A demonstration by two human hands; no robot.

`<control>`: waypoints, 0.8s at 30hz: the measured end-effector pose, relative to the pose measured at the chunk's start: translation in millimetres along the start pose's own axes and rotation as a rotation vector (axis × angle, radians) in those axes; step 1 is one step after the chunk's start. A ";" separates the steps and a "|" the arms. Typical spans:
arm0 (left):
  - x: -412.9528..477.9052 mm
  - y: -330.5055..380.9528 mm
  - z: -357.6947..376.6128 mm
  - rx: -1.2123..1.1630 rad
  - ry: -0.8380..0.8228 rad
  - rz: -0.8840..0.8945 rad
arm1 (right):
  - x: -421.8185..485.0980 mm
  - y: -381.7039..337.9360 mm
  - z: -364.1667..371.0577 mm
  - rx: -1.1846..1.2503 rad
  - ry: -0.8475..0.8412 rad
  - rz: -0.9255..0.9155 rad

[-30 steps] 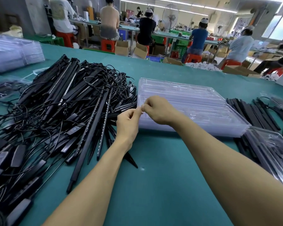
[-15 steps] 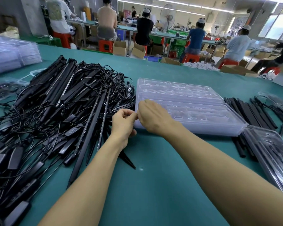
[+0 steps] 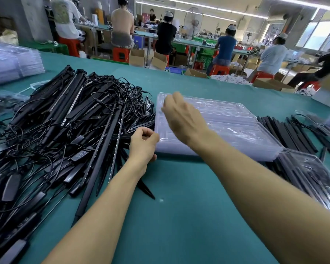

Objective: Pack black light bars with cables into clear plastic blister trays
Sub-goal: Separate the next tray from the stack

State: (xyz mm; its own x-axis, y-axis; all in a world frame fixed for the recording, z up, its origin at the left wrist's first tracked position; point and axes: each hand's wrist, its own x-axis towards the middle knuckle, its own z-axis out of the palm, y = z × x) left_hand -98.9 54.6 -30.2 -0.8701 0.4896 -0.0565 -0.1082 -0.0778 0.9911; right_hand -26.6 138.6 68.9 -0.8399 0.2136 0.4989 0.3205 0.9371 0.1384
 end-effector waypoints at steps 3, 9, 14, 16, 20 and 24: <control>-4.7 -2.7 2.7 0.042 -0.027 0.116 | -28.9 -7.0 18.6 -0.078 -0.060 -0.123; -13.7 -4.3 5.5 0.386 -0.020 0.255 | -52.6 18.3 30.3 -0.156 -0.128 0.025; -18.5 -4.9 11.1 0.390 -0.017 0.196 | -37.7 19.5 26.6 -0.115 -0.149 0.018; -18.7 -5.7 12.8 0.451 0.031 0.237 | -31.3 22.4 22.4 -0.095 -0.127 0.088; -21.0 -6.0 13.9 0.580 0.049 0.261 | -13.4 34.8 10.3 -0.069 0.025 0.218; -19.3 -2.5 12.5 0.647 0.001 0.242 | 9.5 45.6 -6.5 0.087 0.119 0.349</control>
State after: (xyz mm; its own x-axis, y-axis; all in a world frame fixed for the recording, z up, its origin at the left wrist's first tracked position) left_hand -75.8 56.3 -30.1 -0.8342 0.5226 0.1760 0.3978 0.3494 0.8483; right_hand -17.0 181.5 85.5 -0.6287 0.4952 0.5997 0.5355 0.8348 -0.1280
